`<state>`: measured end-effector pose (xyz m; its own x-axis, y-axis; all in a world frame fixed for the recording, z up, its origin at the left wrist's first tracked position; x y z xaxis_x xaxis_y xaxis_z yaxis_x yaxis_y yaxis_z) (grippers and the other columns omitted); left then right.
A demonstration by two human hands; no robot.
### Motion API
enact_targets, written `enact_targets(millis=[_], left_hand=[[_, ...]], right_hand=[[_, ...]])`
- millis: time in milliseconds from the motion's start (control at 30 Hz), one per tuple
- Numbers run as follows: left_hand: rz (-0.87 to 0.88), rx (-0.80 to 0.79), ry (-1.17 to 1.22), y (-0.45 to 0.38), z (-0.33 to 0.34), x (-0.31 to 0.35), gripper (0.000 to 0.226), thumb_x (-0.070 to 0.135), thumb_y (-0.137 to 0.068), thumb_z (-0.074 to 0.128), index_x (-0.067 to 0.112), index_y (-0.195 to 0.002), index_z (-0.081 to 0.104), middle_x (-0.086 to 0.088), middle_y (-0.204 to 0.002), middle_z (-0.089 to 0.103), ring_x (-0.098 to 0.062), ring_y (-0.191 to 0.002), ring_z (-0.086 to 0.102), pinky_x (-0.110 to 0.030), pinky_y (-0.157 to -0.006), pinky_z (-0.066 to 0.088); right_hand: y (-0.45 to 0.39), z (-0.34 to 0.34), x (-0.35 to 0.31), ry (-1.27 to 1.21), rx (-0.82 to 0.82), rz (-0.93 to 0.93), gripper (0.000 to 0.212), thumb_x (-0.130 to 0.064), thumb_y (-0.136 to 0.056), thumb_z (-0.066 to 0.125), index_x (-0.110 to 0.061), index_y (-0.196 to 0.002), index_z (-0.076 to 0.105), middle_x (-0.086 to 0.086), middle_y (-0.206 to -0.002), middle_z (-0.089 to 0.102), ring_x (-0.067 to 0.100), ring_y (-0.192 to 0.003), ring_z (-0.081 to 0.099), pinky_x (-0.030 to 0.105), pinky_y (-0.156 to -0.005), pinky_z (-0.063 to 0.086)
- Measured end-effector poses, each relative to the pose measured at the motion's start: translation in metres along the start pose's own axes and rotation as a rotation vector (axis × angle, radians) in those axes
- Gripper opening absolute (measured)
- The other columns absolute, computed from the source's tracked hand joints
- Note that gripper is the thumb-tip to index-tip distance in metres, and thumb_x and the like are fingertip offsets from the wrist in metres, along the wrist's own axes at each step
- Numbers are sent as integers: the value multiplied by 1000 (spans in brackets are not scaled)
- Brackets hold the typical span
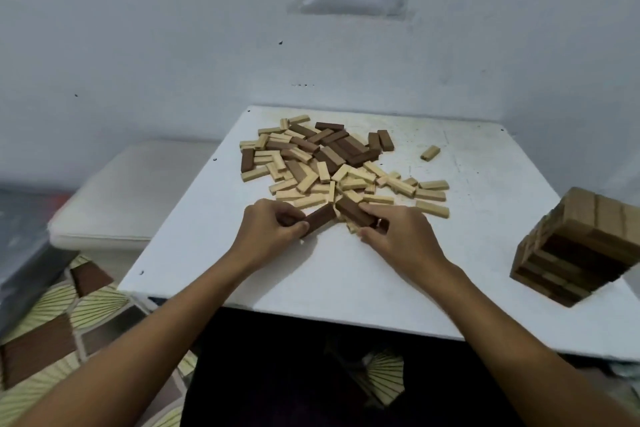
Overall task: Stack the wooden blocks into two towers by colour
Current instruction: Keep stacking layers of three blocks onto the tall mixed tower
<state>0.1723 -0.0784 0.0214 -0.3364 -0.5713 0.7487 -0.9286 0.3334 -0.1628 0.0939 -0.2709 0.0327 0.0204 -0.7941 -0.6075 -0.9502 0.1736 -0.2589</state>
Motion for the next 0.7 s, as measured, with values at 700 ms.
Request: enact_targets(millis=[700], left_hand=[[24,-87,-214,51,24,17,24,50,-74,76,25,-74,76,13,-72,69,0,-71,58,-18,-60,38]], right_hand=[[45,-24,45,-181,-126,155,34,-24,-80,77,-25,-113,72,-18,-104,69,3,-104,58,19,-86,43]])
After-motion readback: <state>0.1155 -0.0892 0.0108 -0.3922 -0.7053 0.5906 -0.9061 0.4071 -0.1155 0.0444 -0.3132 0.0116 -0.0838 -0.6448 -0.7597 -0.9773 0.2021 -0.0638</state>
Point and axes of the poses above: each hand's wrist, its own y-axis away from the middle knuckle, its own z-axis out of the palm, x = y × z, the point moved 10 cm from there along -y, towards the middle knuckle
